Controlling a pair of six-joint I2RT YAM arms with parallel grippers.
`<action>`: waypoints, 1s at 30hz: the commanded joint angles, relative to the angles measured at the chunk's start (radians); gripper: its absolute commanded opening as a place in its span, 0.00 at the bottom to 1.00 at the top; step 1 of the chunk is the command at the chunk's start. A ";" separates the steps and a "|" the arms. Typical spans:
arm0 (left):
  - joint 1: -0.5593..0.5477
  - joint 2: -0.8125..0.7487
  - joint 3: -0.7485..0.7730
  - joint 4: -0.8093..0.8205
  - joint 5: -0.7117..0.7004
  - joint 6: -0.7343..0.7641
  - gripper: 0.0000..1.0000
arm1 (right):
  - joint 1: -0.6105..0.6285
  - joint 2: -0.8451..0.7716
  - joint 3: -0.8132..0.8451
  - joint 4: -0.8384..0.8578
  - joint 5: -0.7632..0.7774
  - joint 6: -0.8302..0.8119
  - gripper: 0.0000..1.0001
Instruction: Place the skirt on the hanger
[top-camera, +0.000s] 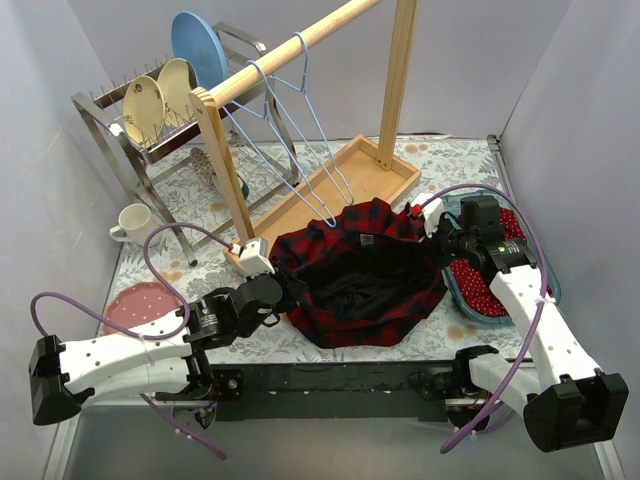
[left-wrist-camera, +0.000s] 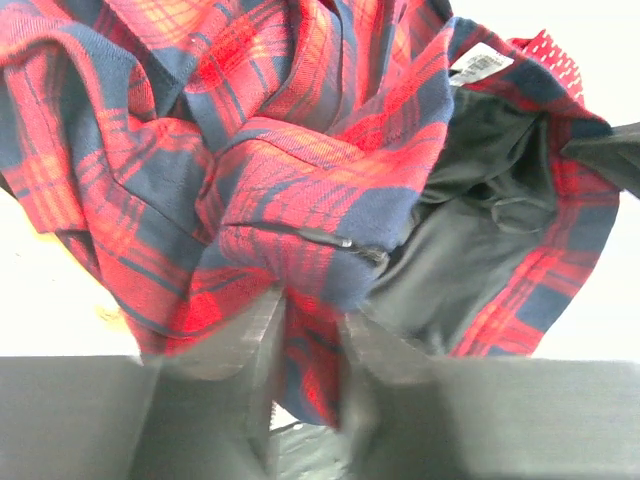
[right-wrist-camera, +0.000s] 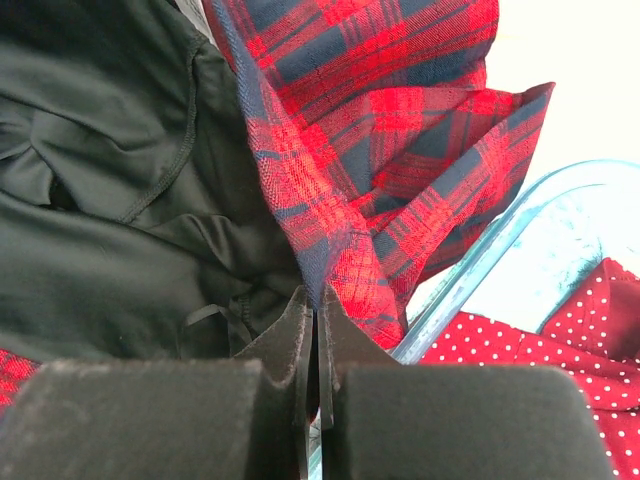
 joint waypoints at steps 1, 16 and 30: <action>0.010 0.007 0.031 0.000 0.010 0.035 0.09 | -0.006 -0.022 0.012 0.016 -0.047 -0.015 0.01; 0.019 0.007 0.164 -0.055 0.053 0.094 0.00 | -0.095 0.149 0.099 0.108 0.163 0.066 0.02; 0.038 0.066 0.086 0.045 0.144 0.070 0.00 | -0.175 0.151 0.468 -0.215 -0.374 -0.176 0.69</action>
